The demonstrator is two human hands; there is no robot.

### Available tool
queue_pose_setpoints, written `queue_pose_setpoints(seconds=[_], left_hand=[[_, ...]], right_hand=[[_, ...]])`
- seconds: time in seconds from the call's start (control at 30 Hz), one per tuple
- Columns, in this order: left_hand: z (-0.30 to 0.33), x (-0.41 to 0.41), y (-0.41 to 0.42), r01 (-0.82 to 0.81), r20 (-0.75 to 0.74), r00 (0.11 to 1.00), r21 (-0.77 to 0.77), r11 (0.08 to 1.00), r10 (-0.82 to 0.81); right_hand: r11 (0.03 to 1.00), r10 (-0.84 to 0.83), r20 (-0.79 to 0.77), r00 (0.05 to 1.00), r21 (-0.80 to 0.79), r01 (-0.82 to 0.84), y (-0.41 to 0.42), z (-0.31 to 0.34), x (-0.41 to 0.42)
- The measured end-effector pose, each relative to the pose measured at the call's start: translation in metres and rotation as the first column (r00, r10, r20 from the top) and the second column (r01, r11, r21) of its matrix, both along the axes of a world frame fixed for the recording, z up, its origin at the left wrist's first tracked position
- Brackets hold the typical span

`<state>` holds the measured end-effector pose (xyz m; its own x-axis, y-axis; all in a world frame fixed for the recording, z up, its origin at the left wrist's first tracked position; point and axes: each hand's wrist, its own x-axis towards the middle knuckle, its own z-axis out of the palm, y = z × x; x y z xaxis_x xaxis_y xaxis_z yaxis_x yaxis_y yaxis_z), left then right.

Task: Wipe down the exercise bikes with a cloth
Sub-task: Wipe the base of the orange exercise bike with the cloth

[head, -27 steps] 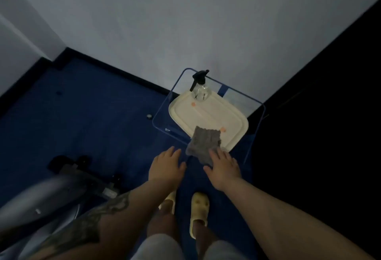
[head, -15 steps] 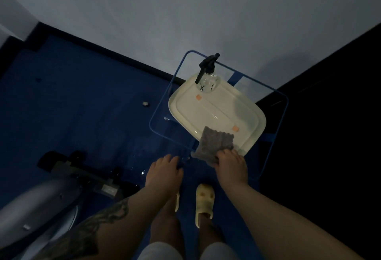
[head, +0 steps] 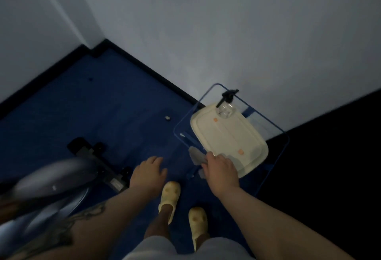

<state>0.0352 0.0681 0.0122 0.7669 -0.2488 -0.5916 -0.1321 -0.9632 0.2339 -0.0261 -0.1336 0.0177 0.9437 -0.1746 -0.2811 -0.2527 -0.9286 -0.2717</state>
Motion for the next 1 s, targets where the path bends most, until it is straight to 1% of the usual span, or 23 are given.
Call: queue_pose_setpoints(seconds=[0.1,0.2,0.33,0.4,0.5,0.6,0.67,0.77,0.87,0.93,1.0], left_hand=[[0.016,-0.034,0.037,-0.187,0.059,0.981,0.006,0.982,0.186],[0.027,-0.079,0.076,-0.421,0.096,0.903,-0.008,0.907,0.419],[0.039,-0.164,0.130,-0.670,0.075,0.740,-0.003,0.742,0.668],[0.045,-0.215,0.154,-0.767,0.052,0.641,0.016,0.641,0.766],[0.047,-0.293,0.187,-0.883,0.038,0.469,0.043,0.468,0.882],[0.049,-0.366,0.218,-0.953,0.055,0.304,0.036,0.302,0.951],[0.052,-0.410,0.243,-0.979,0.081,0.202,0.002,0.202,0.976],[0.057,-0.478,0.285,-0.997,0.099,0.069,-0.035,0.073,0.993],[0.061,-0.549,0.329,-0.999,0.113,-0.005,-0.041,0.000,0.994],[0.063,-0.592,0.359,-0.999,0.131,-0.031,-0.035,-0.026,0.991],[0.065,-0.629,0.388,-0.998,0.131,-0.061,-0.009,-0.060,0.990]], right_hand=[[0.984,0.174,0.060,0.983,0.020,-0.176,0.019,0.014,0.002],[0.935,0.354,0.063,0.933,0.016,-0.355,0.044,0.019,-0.002],[0.840,0.541,0.050,0.839,0.016,-0.542,0.097,0.024,-0.027],[0.760,0.649,0.026,0.760,0.017,-0.650,0.130,0.026,-0.046],[0.622,0.783,-0.005,0.622,0.000,-0.783,0.183,0.031,-0.072],[0.490,0.872,0.000,0.490,-0.019,-0.872,0.240,0.037,-0.102],[0.406,0.914,0.005,0.406,-0.029,-0.913,0.281,0.040,-0.128],[0.316,0.949,0.003,0.316,-0.031,-0.948,0.343,0.043,-0.177],[0.250,0.967,-0.038,0.252,-0.049,-0.967,0.399,0.042,-0.232],[0.228,0.971,-0.051,0.232,-0.063,-0.972,0.438,0.042,-0.269],[0.206,0.978,-0.039,0.207,-0.037,-0.978,0.476,0.044,-0.307]])
